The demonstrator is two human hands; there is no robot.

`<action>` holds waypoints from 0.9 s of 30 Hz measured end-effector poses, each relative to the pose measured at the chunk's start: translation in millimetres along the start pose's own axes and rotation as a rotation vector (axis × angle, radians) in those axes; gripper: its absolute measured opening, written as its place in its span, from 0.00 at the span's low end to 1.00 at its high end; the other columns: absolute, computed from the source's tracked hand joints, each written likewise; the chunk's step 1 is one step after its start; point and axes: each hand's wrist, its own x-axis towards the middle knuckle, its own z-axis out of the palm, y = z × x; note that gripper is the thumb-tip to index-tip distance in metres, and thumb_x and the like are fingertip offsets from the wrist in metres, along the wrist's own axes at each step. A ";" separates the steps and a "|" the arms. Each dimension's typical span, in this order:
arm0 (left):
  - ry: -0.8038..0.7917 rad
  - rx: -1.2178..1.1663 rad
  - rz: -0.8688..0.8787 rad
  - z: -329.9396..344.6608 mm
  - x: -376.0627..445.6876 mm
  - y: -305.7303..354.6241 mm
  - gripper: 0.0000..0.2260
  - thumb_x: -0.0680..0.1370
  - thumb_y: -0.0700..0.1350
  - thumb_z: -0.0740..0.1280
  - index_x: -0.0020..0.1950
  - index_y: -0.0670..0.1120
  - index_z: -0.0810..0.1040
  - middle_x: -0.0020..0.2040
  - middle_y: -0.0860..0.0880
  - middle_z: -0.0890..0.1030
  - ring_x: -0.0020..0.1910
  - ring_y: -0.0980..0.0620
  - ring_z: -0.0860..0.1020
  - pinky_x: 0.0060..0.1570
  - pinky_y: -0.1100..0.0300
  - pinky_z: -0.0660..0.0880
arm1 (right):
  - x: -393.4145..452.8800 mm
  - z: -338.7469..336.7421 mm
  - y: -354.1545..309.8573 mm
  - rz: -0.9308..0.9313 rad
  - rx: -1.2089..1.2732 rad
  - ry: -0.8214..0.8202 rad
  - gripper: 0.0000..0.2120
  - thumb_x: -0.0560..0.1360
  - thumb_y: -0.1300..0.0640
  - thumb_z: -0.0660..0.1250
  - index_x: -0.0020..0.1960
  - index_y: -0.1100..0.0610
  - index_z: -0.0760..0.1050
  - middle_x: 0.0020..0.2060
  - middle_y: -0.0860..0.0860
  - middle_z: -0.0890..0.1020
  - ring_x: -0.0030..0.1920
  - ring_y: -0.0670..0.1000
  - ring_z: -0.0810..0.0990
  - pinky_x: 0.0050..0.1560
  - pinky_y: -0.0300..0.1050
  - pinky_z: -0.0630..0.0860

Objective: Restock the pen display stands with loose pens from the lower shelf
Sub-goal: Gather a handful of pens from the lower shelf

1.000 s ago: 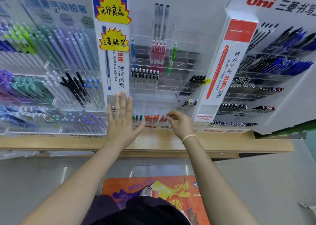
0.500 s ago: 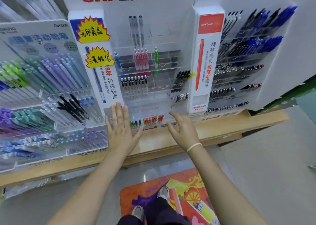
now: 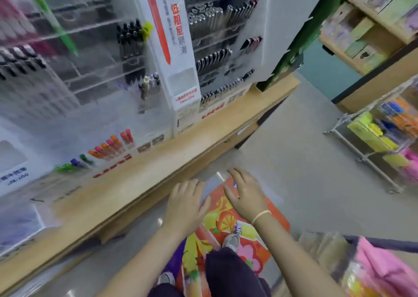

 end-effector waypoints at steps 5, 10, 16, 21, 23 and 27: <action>-0.123 0.057 -0.100 144.6 37.8 -69.0 0.26 0.79 0.58 0.55 0.63 0.42 0.80 0.59 0.43 0.83 0.54 0.41 0.82 0.52 0.49 0.78 | 77.8 128.4 76.9 0.021 0.039 -0.002 0.31 0.76 0.39 0.54 0.69 0.58 0.73 0.64 0.56 0.76 0.62 0.61 0.76 0.62 0.55 0.72; -0.025 0.079 -0.214 300.8 81.6 -163.4 0.33 0.82 0.65 0.50 0.73 0.41 0.72 0.71 0.39 0.74 0.68 0.37 0.73 0.64 0.38 0.71 | 168.7 267.1 149.2 -0.033 0.084 0.071 0.36 0.75 0.37 0.54 0.74 0.59 0.67 0.71 0.59 0.70 0.69 0.61 0.70 0.69 0.60 0.68; 0.149 0.200 -0.409 370.1 154.7 -202.4 0.45 0.71 0.73 0.51 0.81 0.47 0.57 0.79 0.38 0.62 0.77 0.34 0.59 0.71 0.33 0.57 | 264.0 339.4 200.2 -0.105 0.105 0.349 0.49 0.68 0.31 0.62 0.77 0.63 0.61 0.73 0.63 0.66 0.72 0.61 0.64 0.71 0.54 0.55; 0.061 0.211 -0.441 370.6 187.9 -215.3 0.54 0.63 0.84 0.49 0.82 0.56 0.42 0.83 0.46 0.45 0.81 0.42 0.44 0.76 0.39 0.43 | 304.7 325.8 208.0 -0.198 0.131 0.437 0.59 0.58 0.23 0.65 0.79 0.54 0.56 0.77 0.63 0.57 0.78 0.63 0.52 0.77 0.62 0.49; -0.030 0.199 -0.398 364.2 200.8 -218.6 0.55 0.62 0.83 0.51 0.82 0.57 0.42 0.83 0.49 0.41 0.81 0.45 0.42 0.77 0.41 0.39 | 318.0 312.9 210.9 -0.179 0.034 0.316 0.62 0.55 0.19 0.61 0.80 0.49 0.51 0.79 0.59 0.53 0.79 0.61 0.46 0.78 0.62 0.43; 0.026 0.019 -0.332 360.3 223.0 -218.0 0.51 0.64 0.76 0.62 0.82 0.56 0.50 0.83 0.49 0.51 0.80 0.46 0.50 0.77 0.44 0.49 | 335.2 307.0 219.0 -0.187 0.009 0.333 0.58 0.54 0.18 0.53 0.77 0.48 0.60 0.77 0.58 0.60 0.78 0.59 0.53 0.78 0.60 0.45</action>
